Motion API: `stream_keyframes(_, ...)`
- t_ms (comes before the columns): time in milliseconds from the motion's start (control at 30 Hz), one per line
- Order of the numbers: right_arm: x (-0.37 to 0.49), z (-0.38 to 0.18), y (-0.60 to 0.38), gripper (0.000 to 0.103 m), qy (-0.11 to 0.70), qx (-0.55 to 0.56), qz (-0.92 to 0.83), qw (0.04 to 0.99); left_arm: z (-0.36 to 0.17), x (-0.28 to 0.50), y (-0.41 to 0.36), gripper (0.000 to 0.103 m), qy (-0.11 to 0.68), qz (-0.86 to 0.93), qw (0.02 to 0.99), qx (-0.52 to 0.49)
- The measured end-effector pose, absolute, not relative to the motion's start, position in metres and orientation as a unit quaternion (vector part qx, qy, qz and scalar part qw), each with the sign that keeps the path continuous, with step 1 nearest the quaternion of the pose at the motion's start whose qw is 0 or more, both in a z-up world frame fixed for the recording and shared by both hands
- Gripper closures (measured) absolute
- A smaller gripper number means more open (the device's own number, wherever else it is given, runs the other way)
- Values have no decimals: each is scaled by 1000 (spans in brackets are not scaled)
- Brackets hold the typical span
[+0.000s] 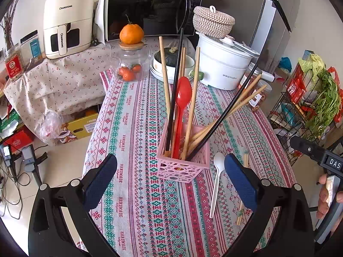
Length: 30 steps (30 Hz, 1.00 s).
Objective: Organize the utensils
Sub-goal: 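Grasp the wrapped wooden chopsticks with the right tool and lift them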
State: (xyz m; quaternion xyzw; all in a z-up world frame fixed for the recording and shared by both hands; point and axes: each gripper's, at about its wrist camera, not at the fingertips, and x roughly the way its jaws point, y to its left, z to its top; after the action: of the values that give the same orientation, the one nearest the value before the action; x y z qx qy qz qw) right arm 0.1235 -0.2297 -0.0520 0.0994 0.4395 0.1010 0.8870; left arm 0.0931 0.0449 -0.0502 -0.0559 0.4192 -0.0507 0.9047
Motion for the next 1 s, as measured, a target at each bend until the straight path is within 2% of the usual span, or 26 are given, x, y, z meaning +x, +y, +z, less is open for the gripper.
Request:
stream_keyframes(300, 138, -137, -229, 23, 532, 47, 50, 844, -91, 93, 42, 7, 474, -39, 877, -74)
stream_keyframes(567, 160, -175, -216, 25, 562, 20, 39, 826, -102, 93, 32, 7, 487, -51, 870, -54)
stream_keyframes(767, 170, -189, -207, 51, 572, -8, 25, 820, -110, 91, 27, 7, 498, -64, 864, -42)
stream_keyframes(833, 171, -188, -204, 70, 570, -13, 31, 821, -112, 89, 26, 7, 500, -68, 862, -39)
stream_keyframes(933, 170, -186, -198, 93, 577, -15, 44, 815, -112, 88, 24, 7, 503, -75, 860, -38)
stream_keyframes(1000, 169, -185, -200, 98, 587, -6, 54, 808, -110, 86, 21, 7, 502, -84, 860, -37)
